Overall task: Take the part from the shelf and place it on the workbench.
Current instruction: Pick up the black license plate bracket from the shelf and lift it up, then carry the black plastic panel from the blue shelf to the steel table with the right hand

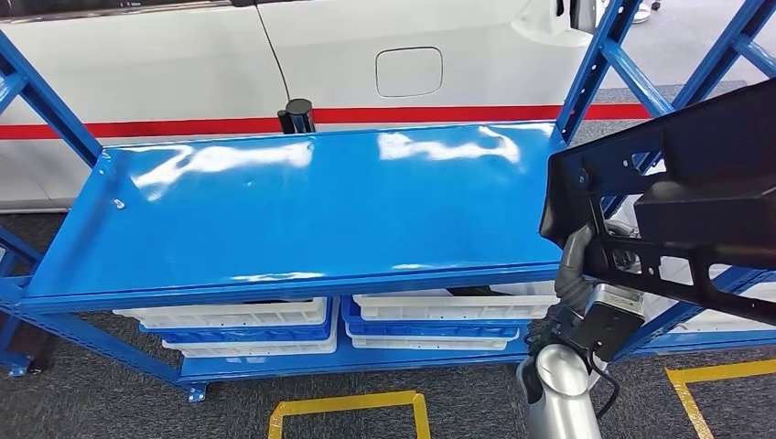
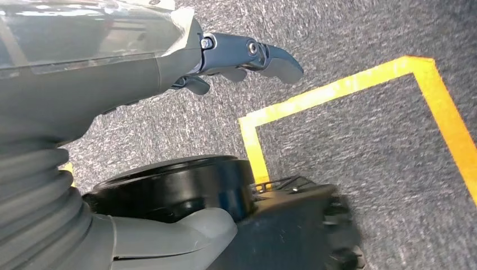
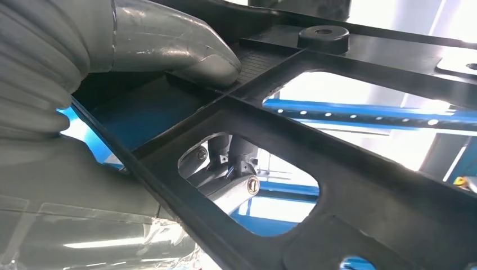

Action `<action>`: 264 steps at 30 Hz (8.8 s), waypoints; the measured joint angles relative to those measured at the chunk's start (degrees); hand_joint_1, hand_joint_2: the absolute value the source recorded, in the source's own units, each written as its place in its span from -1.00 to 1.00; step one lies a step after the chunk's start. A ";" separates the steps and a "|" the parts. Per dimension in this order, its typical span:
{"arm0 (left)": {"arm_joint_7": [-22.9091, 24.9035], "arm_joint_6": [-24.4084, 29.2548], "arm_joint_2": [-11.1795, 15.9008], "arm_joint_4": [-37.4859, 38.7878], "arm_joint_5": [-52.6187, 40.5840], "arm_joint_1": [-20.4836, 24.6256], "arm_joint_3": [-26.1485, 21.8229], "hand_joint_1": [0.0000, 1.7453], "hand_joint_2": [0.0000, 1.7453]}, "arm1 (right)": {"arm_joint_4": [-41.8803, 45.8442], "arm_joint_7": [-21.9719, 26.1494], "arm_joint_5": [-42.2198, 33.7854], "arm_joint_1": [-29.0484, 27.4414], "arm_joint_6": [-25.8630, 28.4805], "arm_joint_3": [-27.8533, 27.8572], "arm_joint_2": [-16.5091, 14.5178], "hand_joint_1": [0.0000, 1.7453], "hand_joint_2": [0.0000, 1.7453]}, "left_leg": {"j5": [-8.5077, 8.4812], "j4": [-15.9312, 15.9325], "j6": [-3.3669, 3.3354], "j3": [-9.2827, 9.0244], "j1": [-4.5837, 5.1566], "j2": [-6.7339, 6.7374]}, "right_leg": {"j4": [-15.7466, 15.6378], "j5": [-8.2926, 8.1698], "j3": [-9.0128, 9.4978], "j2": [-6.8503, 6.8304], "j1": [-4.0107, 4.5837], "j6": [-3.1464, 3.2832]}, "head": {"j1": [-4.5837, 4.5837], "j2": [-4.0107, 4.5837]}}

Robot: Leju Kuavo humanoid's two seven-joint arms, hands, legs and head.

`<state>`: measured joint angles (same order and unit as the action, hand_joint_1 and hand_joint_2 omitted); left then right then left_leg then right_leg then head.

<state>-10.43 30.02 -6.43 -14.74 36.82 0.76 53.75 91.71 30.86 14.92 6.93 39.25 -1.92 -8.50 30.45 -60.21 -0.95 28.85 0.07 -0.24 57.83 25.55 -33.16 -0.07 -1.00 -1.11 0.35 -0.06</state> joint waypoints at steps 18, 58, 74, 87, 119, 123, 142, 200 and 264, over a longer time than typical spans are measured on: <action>-0.13 0.12 -0.05 -0.06 0.95 -0.48 -0.10 -1.00 1.00 | -1.36 0.09 -0.52 1.29 0.00 -0.61 0.82 1.00 1.00 | -6.09 3.40 -1.13 4.37 0.85 0.48 | -1.35 3.71 5.50 0.33 0.28 -1.94 | 0.37 -0.01; -0.24 0.76 0.63 -0.97 4.30 -0.18 0.54 -1.00 1.00 | -3.98 0.57 -1.71 2.28 0.00 -2.82 1.64 1.00 1.00 | 3.26 -11.56 1.09 7.08 0.04 0.17 | -1.42 0.05 0.97 -0.32 -0.27 0.56 | 0.03 0.00; -0.18 1.37 0.79 -1.69 5.34 -0.94 2.52 -1.00 1.00 | -3.86 0.90 -1.72 2.10 0.00 -3.02 2.76 1.00 1.00 | -5.67 3.92 -2.60 4.30 0.39 0.80 | 13.33 5.87 -3.07 -0.14 -0.15 -3.28 | 0.54 -0.01; -0.53 1.78 1.43 -2.60 6.79 -0.36 2.97 -1.00 1.00 | -4.59 1.05 -1.89 2.93 -0.22 -4.42 3.00 1.00 1.00 | 3.76 -12.74 1.03 10.01 0.14 0.10 | -2.22 0.44 2.59 -0.39 -0.29 0.87 | -0.05 0.00; -1.83 2.96 1.71 -2.92 8.03 0.21 6.84 -1.00 1.00 | -5.57 2.54 -3.05 2.65 -0.09 -5.16 3.84 1.00 1.00 | 2.82 -13.75 1.48 12.27 0.05 -0.06 | -1.88 2.02 4.03 -2.22 -0.29 1.01 | -0.11 -0.01; -1.73 3.66 1.60 -2.92 7.87 0.18 7.21 -1.00 1.00 | -5.44 2.65 -2.71 2.13 -0.09 -5.08 3.84 1.00 1.00 | 0.54 -9.67 1.45 8.97 -0.17 0.68 | -1.67 1.94 3.80 -3.00 -0.25 0.91 | -0.09 -0.01; 0.57 7.19 1.27 -3.38 5.98 0.27 10.17 -1.00 1.00 | -5.38 4.35 -2.62 -1.44 -0.18 -1.62 4.23 1.00 1.00 | -5.34 2.77 -0.89 4.80 0.09 -6.05 | -0.67 2.09 2.96 2.72 -0.05 -1.72 | 0.06 -0.01; -3.42 2.68 3.86 -5.93 16.98 -1.29 16.32 -1.00 1.00 | -11.08 7.17 -5.20 -2.14 -1.25 -9.12 9.22 1.00 1.00 | -4.12 2.42 -2.72 3.35 0.86 -6.16 | 1.69 2.30 1.04 3.61 -0.46 -2.86 | -0.78 0.00; -3.41 -14.70 1.71 -0.45 25.19 3.76 22.63 -1.00 1.00 | -7.86 4.50 1.22 -1.36 -3.39 -6.51 6.78 1.00 1.00 | -3.68 1.92 -1.79 4.18 0.58 -7.58 | 0.45 1.41 0.55 2.46 -0.16 -1.93 | -0.98 0.00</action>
<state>-13.85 15.32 -4.72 -15.19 62.01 4.52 76.38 83.85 35.36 16.15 5.57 35.87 -8.43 -1.72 26.77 -58.29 -2.74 33.03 0.64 -7.82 58.28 26.95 -32.61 2.39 -1.15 -3.03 -0.63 -0.06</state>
